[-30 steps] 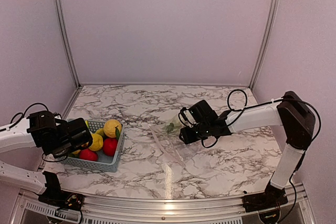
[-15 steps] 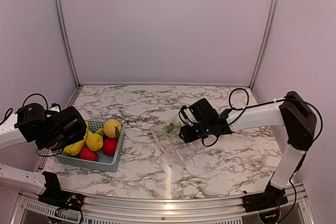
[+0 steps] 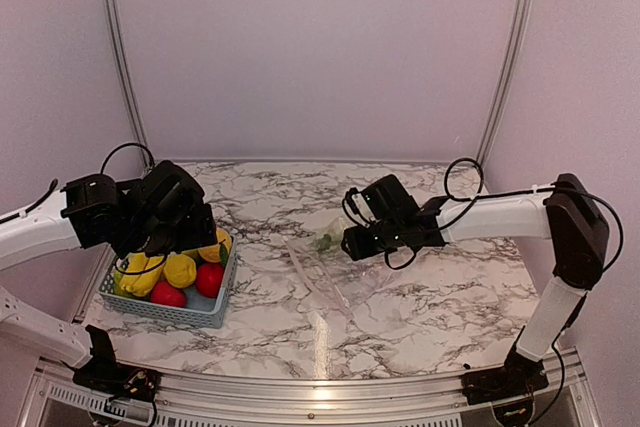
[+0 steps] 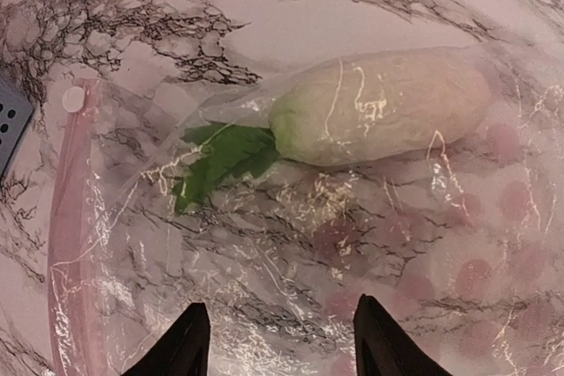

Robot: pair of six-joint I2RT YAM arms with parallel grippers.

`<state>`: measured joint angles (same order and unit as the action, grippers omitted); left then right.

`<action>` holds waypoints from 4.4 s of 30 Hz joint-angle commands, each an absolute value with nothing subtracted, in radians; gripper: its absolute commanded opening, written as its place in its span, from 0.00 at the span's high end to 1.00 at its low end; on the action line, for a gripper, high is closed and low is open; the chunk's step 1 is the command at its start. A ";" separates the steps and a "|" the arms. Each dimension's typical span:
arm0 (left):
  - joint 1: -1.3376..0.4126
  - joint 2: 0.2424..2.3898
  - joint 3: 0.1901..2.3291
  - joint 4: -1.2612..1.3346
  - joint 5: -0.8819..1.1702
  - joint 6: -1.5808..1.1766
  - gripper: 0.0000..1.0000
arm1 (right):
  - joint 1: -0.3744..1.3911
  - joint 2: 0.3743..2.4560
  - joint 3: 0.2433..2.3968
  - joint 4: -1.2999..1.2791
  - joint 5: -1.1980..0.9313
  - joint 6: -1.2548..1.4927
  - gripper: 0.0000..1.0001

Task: Open the zip-top bag and remove the fake food
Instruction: Pick up the fake vegetable from the zipper food storage bag.

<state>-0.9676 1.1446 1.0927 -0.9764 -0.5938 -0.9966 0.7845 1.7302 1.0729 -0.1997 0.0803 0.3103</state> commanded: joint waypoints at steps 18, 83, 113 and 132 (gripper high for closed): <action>-0.954 1.455 1.056 -0.346 -0.213 -0.792 0.05 | 0.786 1.639 1.160 -0.322 0.064 0.286 0.45; -0.927 1.620 0.934 0.122 0.032 -0.973 0.54 | 1.025 1.785 1.339 -0.439 0.219 0.439 0.97; -0.913 1.661 0.934 0.198 0.098 -1.039 0.76 | 1.032 1.789 1.328 -0.403 0.177 0.468 0.99; -0.914 1.864 0.986 0.196 0.006 -1.118 0.88 | 1.041 1.695 1.264 -0.386 0.161 0.534 1.00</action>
